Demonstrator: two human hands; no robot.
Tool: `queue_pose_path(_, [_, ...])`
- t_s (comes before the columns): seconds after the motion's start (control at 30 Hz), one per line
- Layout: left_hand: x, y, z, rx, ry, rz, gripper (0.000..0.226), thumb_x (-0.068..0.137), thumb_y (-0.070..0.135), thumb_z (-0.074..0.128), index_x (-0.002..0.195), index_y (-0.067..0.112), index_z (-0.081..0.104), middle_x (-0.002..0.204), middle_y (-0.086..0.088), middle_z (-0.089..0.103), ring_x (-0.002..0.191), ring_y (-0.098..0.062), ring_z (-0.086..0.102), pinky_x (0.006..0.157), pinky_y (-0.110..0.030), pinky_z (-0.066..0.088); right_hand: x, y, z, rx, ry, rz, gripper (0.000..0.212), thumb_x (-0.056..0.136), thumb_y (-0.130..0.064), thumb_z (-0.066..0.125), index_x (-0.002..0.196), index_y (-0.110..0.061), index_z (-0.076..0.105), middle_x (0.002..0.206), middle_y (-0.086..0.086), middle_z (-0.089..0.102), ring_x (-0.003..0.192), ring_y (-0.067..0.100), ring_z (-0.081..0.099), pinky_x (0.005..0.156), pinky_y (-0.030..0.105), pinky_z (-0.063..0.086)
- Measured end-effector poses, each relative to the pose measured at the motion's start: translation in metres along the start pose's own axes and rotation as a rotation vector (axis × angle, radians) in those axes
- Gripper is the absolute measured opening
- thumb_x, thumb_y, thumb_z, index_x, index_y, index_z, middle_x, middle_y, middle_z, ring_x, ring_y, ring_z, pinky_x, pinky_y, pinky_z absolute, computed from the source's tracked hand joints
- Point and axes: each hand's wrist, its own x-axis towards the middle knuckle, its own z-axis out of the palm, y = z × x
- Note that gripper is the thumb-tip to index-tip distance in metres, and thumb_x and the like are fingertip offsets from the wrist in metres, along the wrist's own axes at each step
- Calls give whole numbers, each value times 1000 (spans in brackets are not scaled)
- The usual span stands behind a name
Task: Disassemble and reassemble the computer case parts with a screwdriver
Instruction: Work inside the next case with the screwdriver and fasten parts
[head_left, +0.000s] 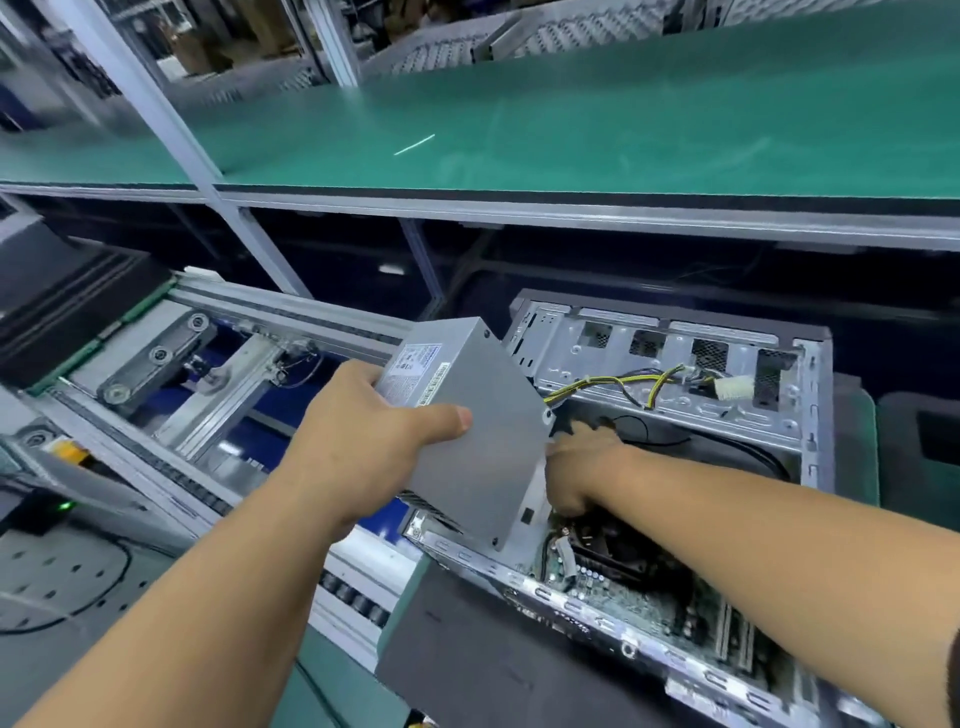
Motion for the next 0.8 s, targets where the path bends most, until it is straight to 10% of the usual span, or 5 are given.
queue_pose_path(0.3, [7, -3, 37, 199, -51, -40, 73, 49, 58, 87, 104, 30, 49, 97, 7, 67, 80, -17, 71, 70, -40, 60, -3, 35, 6, 411, 107, -122, 77, 64, -77, 69, 128, -36, 64, 122, 0, 67, 107, 26, 66, 87, 30, 50])
queue_pose_path(0.63, [2, -18, 80, 573, -31, -36, 77, 57, 63, 78, 107, 19, 38, 107, -1, 52, 97, -28, 60, 81, -47, 56, -1, 44, 9, 445, -19, -34, 36, 75, -55, 61, 89, -22, 63, 93, -2, 63, 84, 22, 63, 89, 39, 56])
queue_pose_path(0.8, [2, -24, 90, 673, -29, 27, 80, 65, 63, 73, 120, 22, 32, 109, 3, 42, 109, -29, 51, 90, -49, 51, -2, 56, 7, 420, -20, -91, 28, 87, -53, 58, 92, -25, 56, 113, 4, 64, 97, 28, 60, 94, 37, 50])
